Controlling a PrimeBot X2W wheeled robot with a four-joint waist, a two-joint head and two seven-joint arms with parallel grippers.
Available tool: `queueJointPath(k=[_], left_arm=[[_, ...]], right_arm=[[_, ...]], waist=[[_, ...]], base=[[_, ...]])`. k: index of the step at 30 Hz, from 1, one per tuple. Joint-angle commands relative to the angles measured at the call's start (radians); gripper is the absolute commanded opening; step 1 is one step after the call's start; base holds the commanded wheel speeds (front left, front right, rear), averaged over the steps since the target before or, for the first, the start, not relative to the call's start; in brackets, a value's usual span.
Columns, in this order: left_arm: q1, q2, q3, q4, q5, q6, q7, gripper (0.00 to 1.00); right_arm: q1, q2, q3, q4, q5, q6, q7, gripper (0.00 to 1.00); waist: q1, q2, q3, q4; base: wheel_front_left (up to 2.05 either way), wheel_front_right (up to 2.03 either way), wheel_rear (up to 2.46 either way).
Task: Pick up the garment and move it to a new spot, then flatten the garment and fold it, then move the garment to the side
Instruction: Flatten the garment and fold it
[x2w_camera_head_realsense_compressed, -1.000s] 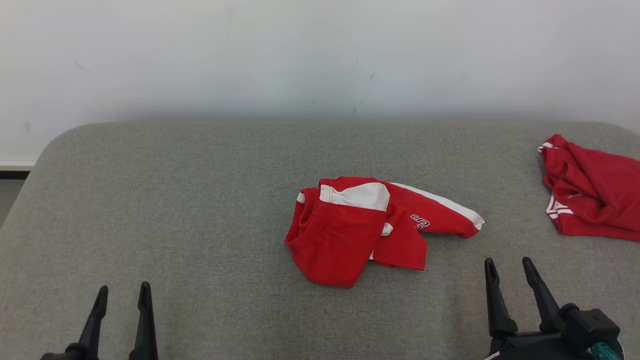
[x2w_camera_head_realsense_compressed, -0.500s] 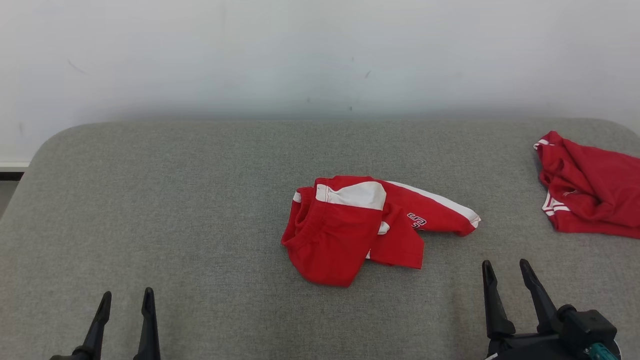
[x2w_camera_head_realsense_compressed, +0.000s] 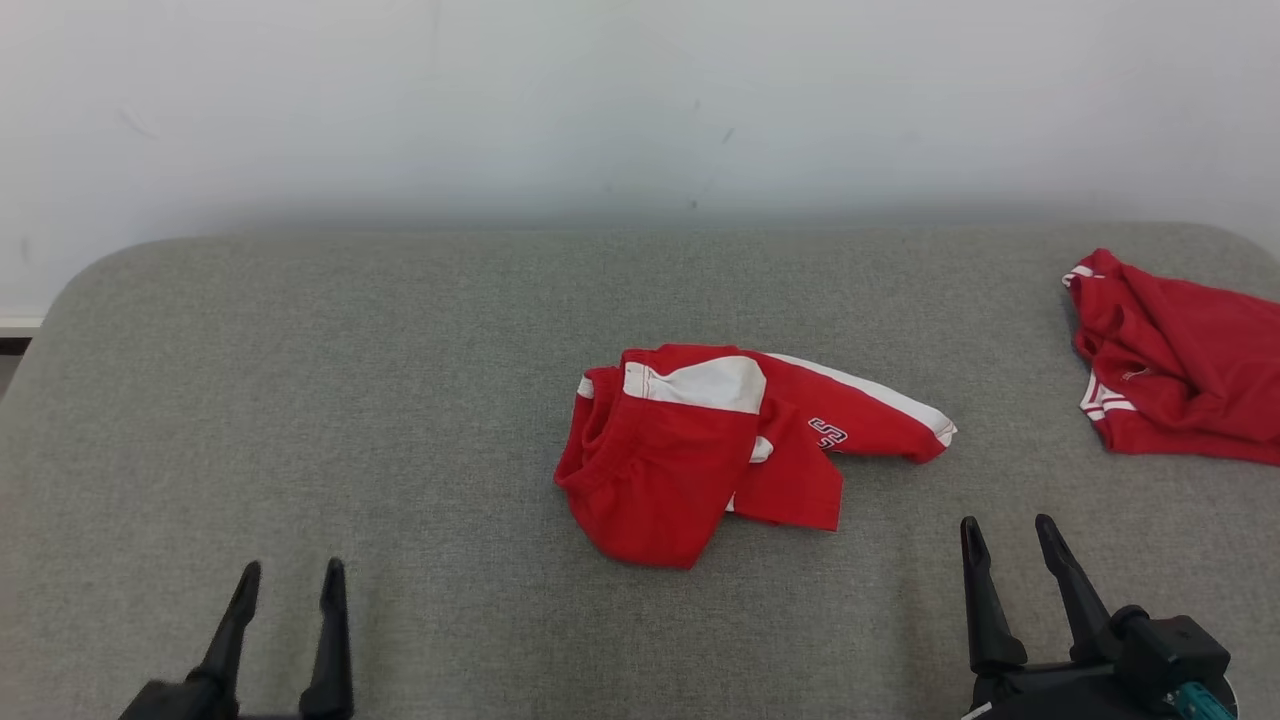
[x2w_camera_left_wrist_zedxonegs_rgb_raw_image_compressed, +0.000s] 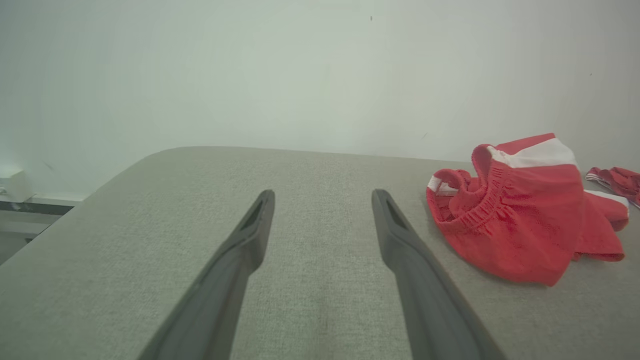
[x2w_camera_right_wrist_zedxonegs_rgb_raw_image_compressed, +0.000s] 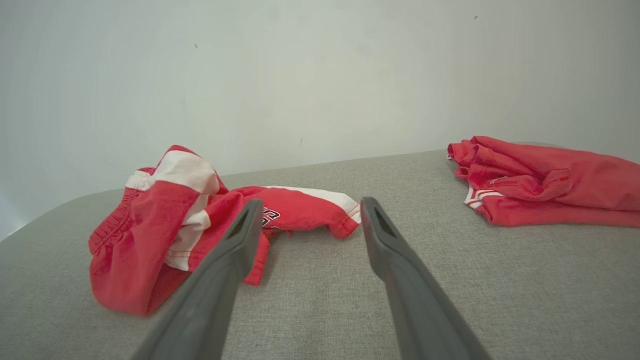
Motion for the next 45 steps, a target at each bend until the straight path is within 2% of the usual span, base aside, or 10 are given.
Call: queueJointPath(k=[1,7,11,18,26,35,36,37,41,45], left_arm=[[-0.047,0.012,-0.031,0.004,-0.006,-0.001,-0.003,1.0],[-0.182,0.049,-0.144,0.049,-0.032,0.0,-0.003,1.0],[-0.345,0.093,-0.276,0.129,-0.088,0.0,-0.003,1.0],[-0.51,0.144,-0.429,0.263,-0.178,0.0,0.007,1.0],[-0.612,0.19,-0.558,0.382,-0.282,0.0,0.029,1.0],[-0.684,0.215,-0.667,0.476,-0.381,0.0,0.031,1.0],[-0.694,0.216,-0.676,0.48,-0.39,0.0,0.026,0.41],[-0.701,0.216,-0.682,0.479,-0.396,0.0,0.022,0.02],[-0.727,0.224,-0.7,0.466,-0.397,0.0,0.006,0.0],[-0.728,0.225,-0.706,0.423,-0.385,0.0,-0.001,0.0]], right_arm=[[-0.008,0.002,0.003,-0.003,0.001,-0.003,-0.004,1.0],[-0.033,0.004,0.012,0.005,0.008,-0.003,-0.004,1.0],[-0.054,0.012,0.017,0.01,0.016,-0.003,-0.004,1.0],[-0.066,0.023,0.016,0.01,0.026,-0.003,-0.004,1.0],[-0.084,0.028,0.017,0.006,0.024,-0.003,-0.002,1.0],[-0.09,0.031,0.016,-0.001,0.024,-0.003,-0.002,1.0],[-0.09,0.032,0.016,-0.002,0.024,-0.003,-0.002,1.0],[-0.089,0.032,0.014,-0.004,0.023,-0.003,-0.002,1.0],[-0.074,0.032,0.0,-0.009,0.017,-0.003,-0.002,1.0],[-0.055,0.033,-0.011,-0.007,0.017,-0.003,-0.002,1.0]], waist=[[0.0,0.0,0.013,-0.011],[0.0,0.0,0.042,-0.052],[0.0,0.0,0.078,-0.116],[0.0,0.0,0.114,-0.207],[0.0,0.0,0.144,-0.267],[0.0,0.0,0.163,-0.3],[0.0,0.0,0.163,-0.302],[0.0,0.0,0.162,-0.302],[0.0,0.0,0.153,-0.287],[0.0,0.0,0.129,-0.244]], base=[[0.0,0.0,0.0],[0.0,0.0,0.0],[0.0,0.0,0.0],[0.0,0.0,0.0],[0.0,0.0,0.0],[0.0,0.0,0.0],[0.0,0.0,0.0],[0.0,0.0,0.0],[0.0,0.0,0.0],[0.0,0.0,0.0]])
